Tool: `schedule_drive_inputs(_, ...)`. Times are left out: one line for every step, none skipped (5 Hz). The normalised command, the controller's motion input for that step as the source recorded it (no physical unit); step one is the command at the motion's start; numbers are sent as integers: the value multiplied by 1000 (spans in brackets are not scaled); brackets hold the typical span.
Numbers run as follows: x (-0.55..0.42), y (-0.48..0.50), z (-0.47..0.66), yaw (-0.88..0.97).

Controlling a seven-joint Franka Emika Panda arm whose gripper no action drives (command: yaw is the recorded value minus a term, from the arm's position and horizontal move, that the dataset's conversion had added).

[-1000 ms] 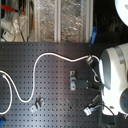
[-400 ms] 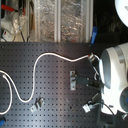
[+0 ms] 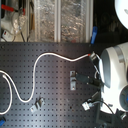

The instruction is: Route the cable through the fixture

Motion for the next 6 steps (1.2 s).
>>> schedule_drive_inputs(-206,-286,88,-97)
schedule_drive_inputs(-268,-286,40,-146)
schedule_drive_inputs(-101,13,79,-34)
schedule_drive_inputs(38,355,142,20)
schedule_drive_inputs(-6,244,116,31)
schedule_drive_inputs(-60,9,125,46)
